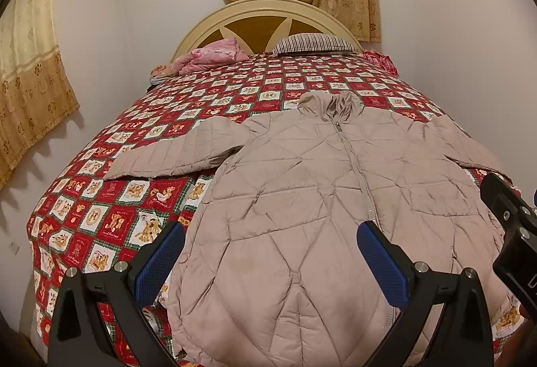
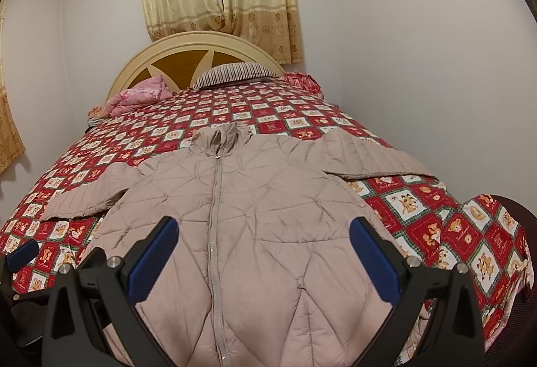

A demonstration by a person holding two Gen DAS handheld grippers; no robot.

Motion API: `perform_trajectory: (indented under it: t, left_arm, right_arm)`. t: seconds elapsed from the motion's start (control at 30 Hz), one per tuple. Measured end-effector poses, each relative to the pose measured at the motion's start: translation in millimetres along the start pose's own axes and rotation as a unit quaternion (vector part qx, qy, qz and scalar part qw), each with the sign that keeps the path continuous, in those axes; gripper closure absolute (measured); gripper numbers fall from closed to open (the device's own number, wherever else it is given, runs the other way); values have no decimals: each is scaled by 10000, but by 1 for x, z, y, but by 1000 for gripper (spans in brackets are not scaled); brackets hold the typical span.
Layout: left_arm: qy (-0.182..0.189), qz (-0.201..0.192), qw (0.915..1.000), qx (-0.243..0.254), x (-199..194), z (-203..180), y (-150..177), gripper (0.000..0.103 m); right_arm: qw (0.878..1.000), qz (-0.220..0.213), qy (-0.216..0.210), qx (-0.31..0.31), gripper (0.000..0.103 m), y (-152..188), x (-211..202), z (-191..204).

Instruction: Fold large clothes

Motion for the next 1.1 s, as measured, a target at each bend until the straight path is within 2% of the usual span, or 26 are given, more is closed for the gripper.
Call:
perform_trajectory:
  t: [0.87,1.0,1.1]
  left_arm:
    - [122,180,9998,6,12,-2,2,1]
    - [435,314,9985,-108,29,-2,3,1]
    - [808,422,9947,-466,55,8,-8,1]
  right_arm:
    - [9997,236,49,21,0,5,13,-7]
    - [9993,351,118,-2,0,7,25,-14]
    - [9985,503,178,113,0,7,44,-33]
Point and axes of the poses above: each gripper's, at about its wrist camera, not at the fingertips, and x roughly the way its jaws point, z to its left, y to its underside, the point moved 10 cm from there along x, roughly the way its jaws point, and after that the axes turned 4 degrees about -x, right-handed, at the moved point
